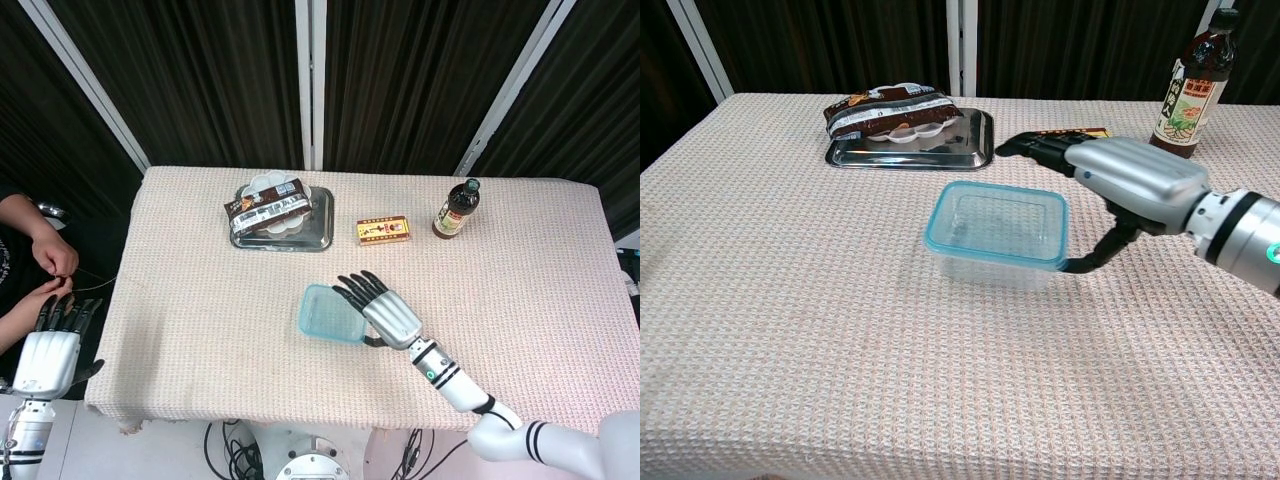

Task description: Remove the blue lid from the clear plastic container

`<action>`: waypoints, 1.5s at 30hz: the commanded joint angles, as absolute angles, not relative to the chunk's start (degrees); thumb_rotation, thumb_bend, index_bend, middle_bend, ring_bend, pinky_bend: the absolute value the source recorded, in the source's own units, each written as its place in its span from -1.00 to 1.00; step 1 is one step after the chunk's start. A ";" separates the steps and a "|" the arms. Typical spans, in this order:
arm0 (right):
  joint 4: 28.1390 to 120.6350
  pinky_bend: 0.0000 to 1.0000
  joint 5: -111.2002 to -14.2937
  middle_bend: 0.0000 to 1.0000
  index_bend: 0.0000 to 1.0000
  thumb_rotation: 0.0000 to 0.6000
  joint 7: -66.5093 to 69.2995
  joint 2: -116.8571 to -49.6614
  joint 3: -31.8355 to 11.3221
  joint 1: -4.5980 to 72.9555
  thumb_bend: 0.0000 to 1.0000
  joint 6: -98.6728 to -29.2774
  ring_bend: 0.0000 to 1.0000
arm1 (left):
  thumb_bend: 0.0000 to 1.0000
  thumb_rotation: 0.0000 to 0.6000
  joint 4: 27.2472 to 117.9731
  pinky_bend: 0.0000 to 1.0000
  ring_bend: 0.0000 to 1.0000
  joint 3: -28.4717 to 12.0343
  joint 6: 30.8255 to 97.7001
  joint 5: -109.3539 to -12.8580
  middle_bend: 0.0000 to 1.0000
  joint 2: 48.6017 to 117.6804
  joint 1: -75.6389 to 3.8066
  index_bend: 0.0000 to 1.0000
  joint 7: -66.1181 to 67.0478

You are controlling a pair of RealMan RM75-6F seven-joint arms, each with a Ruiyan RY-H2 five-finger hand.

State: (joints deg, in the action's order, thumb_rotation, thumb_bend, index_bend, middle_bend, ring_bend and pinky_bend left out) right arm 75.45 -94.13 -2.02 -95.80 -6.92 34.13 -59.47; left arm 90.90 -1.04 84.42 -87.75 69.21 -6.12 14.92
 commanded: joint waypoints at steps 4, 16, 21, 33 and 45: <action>72.96 -1.00 -93.81 -1.00 -1.00 1.00 -2.58 -99.74 -8.07 38.50 -0.91 -57.30 -1.00 | -1.00 1.00 93.04 -0.86 -0.92 -1.89 78.78 -89.64 -0.68 68.18 -10.93 -0.69 16.26; 89.50 -1.00 -95.33 -0.99 -1.00 1.00 -4.62 -81.46 -4.85 29.08 -0.89 -72.65 -1.00 | -1.00 1.00 92.90 -0.86 -0.92 -6.63 56.32 -93.75 -0.71 74.53 -31.40 -0.74 13.72; 94.29 -1.00 -94.71 -0.98 -1.00 1.00 -6.32 -75.42 -4.01 25.48 -0.90 -76.65 -1.00 | -1.00 1.00 90.45 -0.88 -0.99 -8.92 43.63 -89.22 -0.89 79.26 -40.55 -0.95 13.35; 93.65 -1.00 -95.23 -0.99 -1.00 1.00 -3.32 -73.87 -1.96 21.72 -0.89 -80.09 -1.00 | -1.00 1.00 83.46 -0.92 -1.00 -12.57 32.56 -81.77 -1.00 88.61 -54.08 -1.00 20.02; 91.54 -1.00 -95.65 -0.99 -1.00 1.00 -1.13 -74.46 -1.29 20.62 -0.89 -80.39 -1.00 | -1.00 1.00 83.43 -0.93 -1.00 -12.41 23.44 -63.87 -1.00 86.28 -63.26 -1.00 24.08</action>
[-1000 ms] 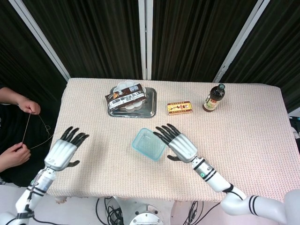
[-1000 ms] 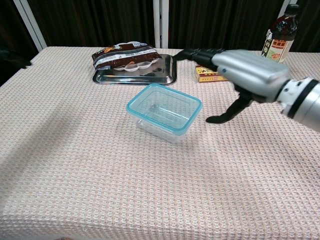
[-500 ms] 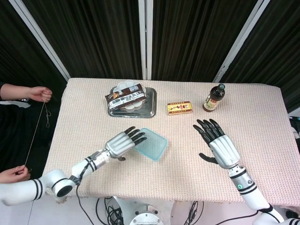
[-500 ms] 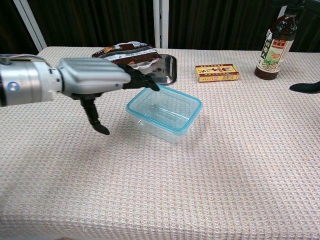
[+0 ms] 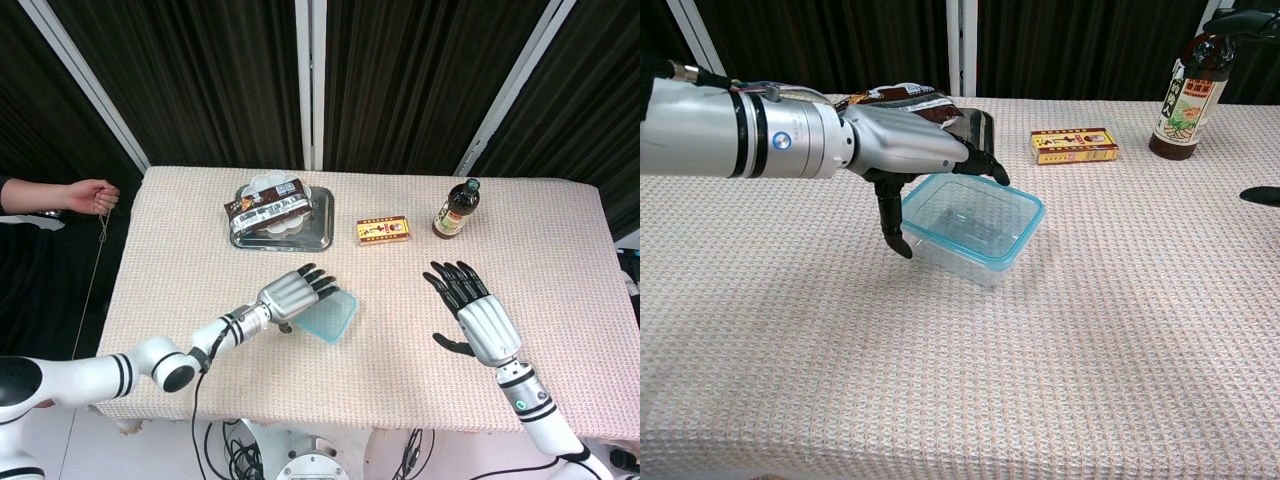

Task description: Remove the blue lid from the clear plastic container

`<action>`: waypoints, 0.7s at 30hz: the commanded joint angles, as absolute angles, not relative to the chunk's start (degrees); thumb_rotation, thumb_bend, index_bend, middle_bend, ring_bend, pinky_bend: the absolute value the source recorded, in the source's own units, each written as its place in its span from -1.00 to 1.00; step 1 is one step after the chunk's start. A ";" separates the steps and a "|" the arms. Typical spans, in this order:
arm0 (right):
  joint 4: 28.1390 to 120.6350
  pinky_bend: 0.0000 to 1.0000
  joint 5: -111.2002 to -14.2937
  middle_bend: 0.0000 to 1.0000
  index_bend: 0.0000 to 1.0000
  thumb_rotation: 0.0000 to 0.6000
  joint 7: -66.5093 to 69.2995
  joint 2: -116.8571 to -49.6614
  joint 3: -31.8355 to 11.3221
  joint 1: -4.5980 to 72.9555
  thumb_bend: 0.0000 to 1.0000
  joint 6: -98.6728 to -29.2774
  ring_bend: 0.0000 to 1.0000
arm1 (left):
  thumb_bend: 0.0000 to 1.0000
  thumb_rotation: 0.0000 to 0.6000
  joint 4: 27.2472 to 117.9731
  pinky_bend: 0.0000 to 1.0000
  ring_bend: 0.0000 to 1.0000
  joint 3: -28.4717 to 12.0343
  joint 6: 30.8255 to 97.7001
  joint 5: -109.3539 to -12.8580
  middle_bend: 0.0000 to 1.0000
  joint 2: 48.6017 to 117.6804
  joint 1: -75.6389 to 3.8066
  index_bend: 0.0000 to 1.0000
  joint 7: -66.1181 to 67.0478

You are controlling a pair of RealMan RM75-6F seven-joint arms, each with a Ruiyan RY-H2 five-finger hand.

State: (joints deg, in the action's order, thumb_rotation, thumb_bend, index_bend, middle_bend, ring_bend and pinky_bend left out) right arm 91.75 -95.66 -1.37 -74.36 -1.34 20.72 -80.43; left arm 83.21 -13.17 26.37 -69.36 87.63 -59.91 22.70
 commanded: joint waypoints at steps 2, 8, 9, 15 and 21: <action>91.17 -1.00 -95.66 -0.99 -1.00 1.00 -0.74 -74.60 -1.26 20.52 -0.89 -80.36 -1.00 | -1.00 1.00 83.46 -0.93 -1.00 -11.52 23.28 -60.90 -1.00 85.96 -64.98 -1.00 24.74; 90.12 -1.00 -95.44 -0.99 -1.00 1.00 0.25 -75.03 -1.16 20.37 -0.89 -79.89 -1.00 | -1.00 1.00 82.97 -0.91 -1.00 -8.40 24.13 -53.89 -1.00 86.09 -69.27 -1.00 25.77; 89.97 -1.00 -95.42 -0.99 -1.00 1.00 0.40 -75.09 -1.13 20.38 -0.89 -79.76 -1.00 | -1.00 1.00 82.93 -0.91 -1.00 -8.01 24.50 -52.96 -1.00 86.13 -69.81 -1.00 25.88; 89.10 -1.00 -95.39 -0.98 -1.00 1.00 1.16 -75.49 -1.08 20.45 -0.89 -79.22 -1.00 | -1.00 1.00 83.97 -0.90 -1.00 -6.23 26.78 -49.13 -1.00 85.54 -72.20 -1.00 25.59; 88.52 -1.00 -95.44 -0.98 -1.00 1.00 1.69 -75.76 -1.04 20.51 -0.89 -78.83 -1.00 | -1.00 1.00 83.80 -0.89 -1.00 -4.25 27.36 -45.14 -1.00 85.34 -74.77 -1.00 25.33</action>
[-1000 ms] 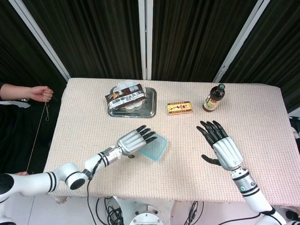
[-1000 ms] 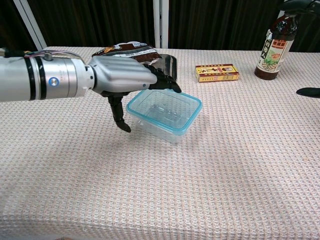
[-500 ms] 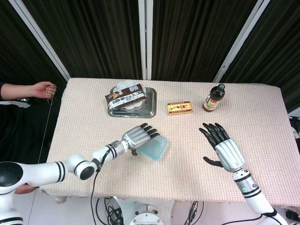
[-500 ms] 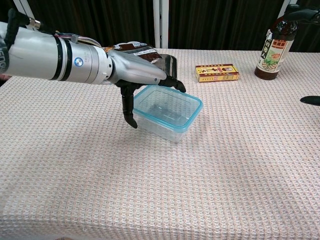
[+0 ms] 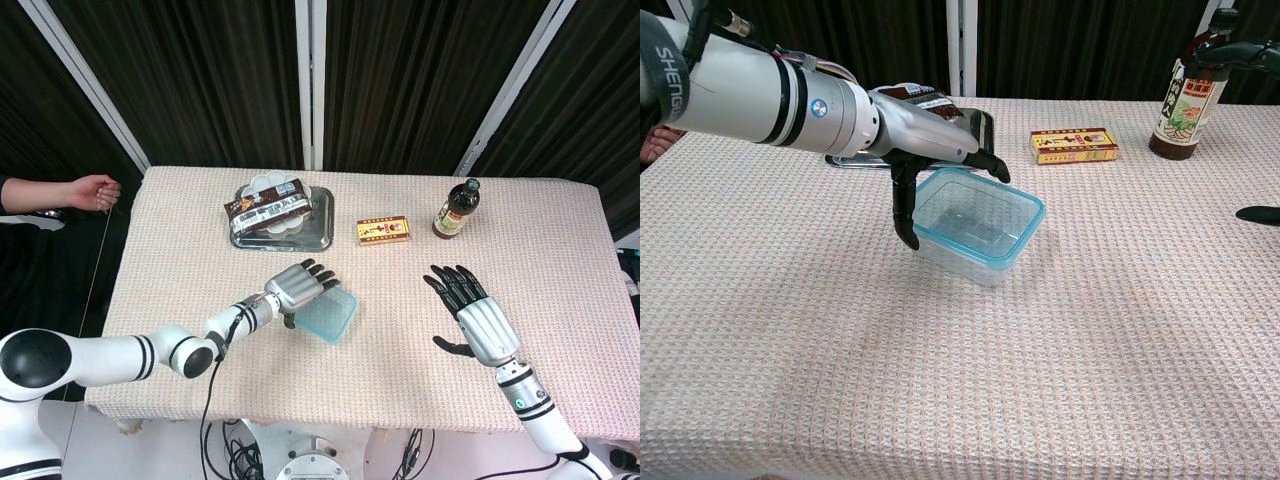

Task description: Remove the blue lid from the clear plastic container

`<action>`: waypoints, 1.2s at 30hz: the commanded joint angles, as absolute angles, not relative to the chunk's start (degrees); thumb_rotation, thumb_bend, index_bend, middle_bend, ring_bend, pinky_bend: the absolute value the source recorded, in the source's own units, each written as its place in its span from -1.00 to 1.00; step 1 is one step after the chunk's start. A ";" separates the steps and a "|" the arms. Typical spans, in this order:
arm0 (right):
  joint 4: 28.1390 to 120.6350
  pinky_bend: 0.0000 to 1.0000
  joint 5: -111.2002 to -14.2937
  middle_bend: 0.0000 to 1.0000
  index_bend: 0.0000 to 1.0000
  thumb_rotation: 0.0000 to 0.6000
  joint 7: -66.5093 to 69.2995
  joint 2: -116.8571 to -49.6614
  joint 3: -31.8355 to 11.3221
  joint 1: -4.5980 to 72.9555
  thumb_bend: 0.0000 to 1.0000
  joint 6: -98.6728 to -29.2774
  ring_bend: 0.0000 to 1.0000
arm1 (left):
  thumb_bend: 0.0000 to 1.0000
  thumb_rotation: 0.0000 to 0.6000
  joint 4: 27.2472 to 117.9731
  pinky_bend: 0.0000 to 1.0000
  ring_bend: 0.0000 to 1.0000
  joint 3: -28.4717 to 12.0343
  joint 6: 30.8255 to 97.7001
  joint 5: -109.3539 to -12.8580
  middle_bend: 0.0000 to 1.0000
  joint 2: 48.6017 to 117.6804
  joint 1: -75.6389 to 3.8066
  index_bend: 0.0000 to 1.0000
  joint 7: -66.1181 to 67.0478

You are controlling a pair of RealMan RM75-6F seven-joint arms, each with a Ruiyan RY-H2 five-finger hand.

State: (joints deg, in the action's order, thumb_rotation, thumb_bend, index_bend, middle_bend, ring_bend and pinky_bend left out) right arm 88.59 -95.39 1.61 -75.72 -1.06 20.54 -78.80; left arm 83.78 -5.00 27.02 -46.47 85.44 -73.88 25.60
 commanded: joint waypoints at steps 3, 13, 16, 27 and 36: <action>88.23 -1.00 -95.47 -0.98 -1.00 1.00 1.99 -75.86 -0.96 20.40 -0.89 -78.85 -1.00 | -1.00 1.00 83.73 -0.87 -1.00 -3.23 27.20 -43.49 -1.00 85.31 -75.87 -1.00 24.95; 87.41 -1.00 -96.89 -0.91 -1.00 1.00 3.08 -78.28 0.20 21.43 -0.89 -76.59 -1.00 | -1.00 1.00 85.21 -0.07 -0.52 -0.90 36.17 -38.81 -0.35 87.96 -75.92 -0.46 25.85; 86.49 -0.95 -99.07 -0.81 -1.00 1.00 2.45 -81.39 0.62 23.04 -0.89 -75.16 -1.00 | -1.00 1.00 88.22 0.00 -0.50 -0.20 39.16 -34.37 -0.31 88.01 -76.27 -0.43 27.51; 76.54 -0.05 -102.61 -0.05 -0.24 1.00 0.54 -94.11 -1.06 27.17 -0.89 -74.77 -0.41 | -1.00 1.00 95.18 -0.01 -0.50 -0.89 50.83 -21.85 -0.32 91.38 -78.79 -0.44 35.25; 70.66 0.13 -104.06 0.10 0.02 1.00 0.69 -99.52 -0.54 29.62 -0.90 -74.71 -0.21 | -1.00 1.00 95.76 -0.01 -0.50 -2.78 53.01 -16.11 -0.33 93.33 -80.15 -0.47 39.52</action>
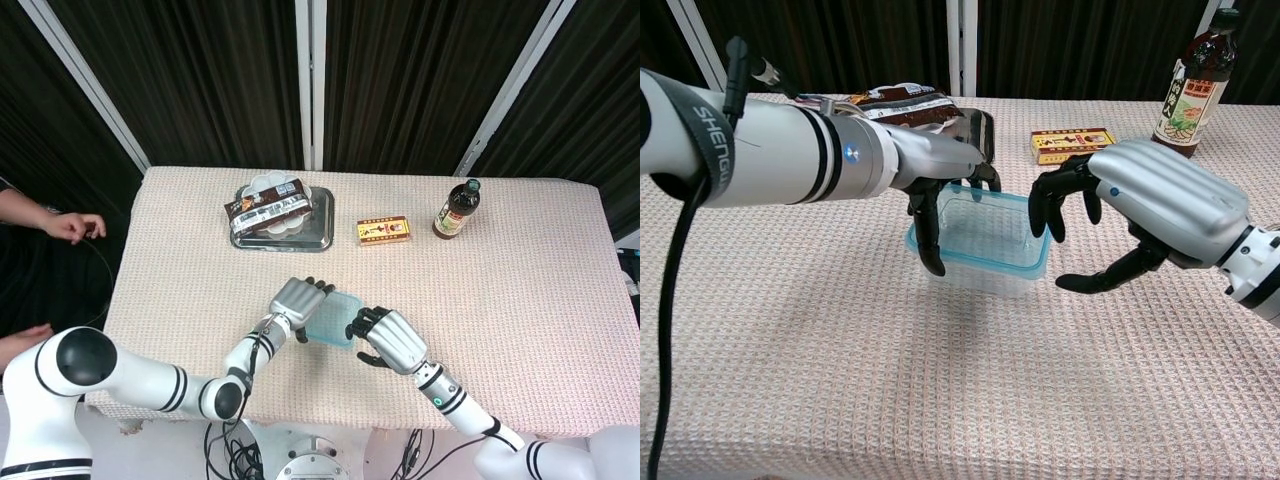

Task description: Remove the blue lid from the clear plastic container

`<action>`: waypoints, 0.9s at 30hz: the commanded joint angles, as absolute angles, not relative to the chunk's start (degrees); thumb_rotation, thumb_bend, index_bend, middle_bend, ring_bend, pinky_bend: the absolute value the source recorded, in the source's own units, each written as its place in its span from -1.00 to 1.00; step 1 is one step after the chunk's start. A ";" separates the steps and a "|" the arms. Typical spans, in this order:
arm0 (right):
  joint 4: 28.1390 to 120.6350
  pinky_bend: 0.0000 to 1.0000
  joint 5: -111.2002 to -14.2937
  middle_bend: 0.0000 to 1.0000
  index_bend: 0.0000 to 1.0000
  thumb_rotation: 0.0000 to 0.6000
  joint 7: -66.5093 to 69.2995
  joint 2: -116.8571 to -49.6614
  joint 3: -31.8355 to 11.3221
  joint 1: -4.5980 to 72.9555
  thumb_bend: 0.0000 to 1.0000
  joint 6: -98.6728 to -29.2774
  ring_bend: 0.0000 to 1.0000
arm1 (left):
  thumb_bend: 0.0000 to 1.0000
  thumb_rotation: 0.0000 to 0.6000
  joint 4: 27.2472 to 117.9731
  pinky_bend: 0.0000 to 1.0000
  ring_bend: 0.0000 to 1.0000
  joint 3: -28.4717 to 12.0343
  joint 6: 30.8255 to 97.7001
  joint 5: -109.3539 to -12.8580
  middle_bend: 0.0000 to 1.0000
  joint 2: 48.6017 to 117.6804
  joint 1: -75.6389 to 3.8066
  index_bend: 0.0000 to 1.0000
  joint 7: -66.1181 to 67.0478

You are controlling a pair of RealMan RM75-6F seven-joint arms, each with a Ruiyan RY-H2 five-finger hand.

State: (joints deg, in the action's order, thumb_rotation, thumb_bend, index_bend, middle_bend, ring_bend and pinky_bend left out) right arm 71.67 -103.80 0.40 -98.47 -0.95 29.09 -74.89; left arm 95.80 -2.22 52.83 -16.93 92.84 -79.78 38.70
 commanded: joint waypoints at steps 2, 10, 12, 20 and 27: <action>69.64 0.13 -104.30 0.10 0.03 1.00 0.52 -100.44 -0.39 29.82 -0.90 -75.05 -0.21 | -1.00 1.00 95.60 0.00 -0.50 -3.07 53.03 -15.53 -0.33 93.53 -80.25 -0.48 39.97; 64.77 0.13 -104.58 0.12 0.03 1.00 -0.69 -104.20 -0.21 30.10 -0.92 -77.06 -0.21 | -1.00 1.00 95.29 0.00 -0.50 -3.83 52.65 -14.13 -0.33 93.64 -79.94 -0.48 40.79; 64.06 0.13 -104.38 0.13 0.03 1.00 -0.52 -104.80 -0.17 30.14 -0.92 -77.25 -0.20 | -1.00 1.00 95.29 -0.01 -0.50 -3.99 52.40 -13.94 -0.33 93.56 -79.74 -0.48 40.69; 62.25 0.13 -103.56 0.14 0.04 1.00 -0.16 -106.37 -0.61 30.60 -0.92 -78.25 -0.19 | -1.00 1.00 95.30 0.00 -0.50 -4.23 51.98 -14.06 -0.33 93.42 -79.22 -0.48 40.94; 61.99 0.14 -102.88 0.15 0.06 1.00 -0.19 -106.68 -0.89 31.06 -0.92 -78.54 -0.18 | -1.00 1.00 95.40 0.00 -0.50 -4.39 52.01 -14.36 -0.33 93.34 -78.92 -0.50 41.21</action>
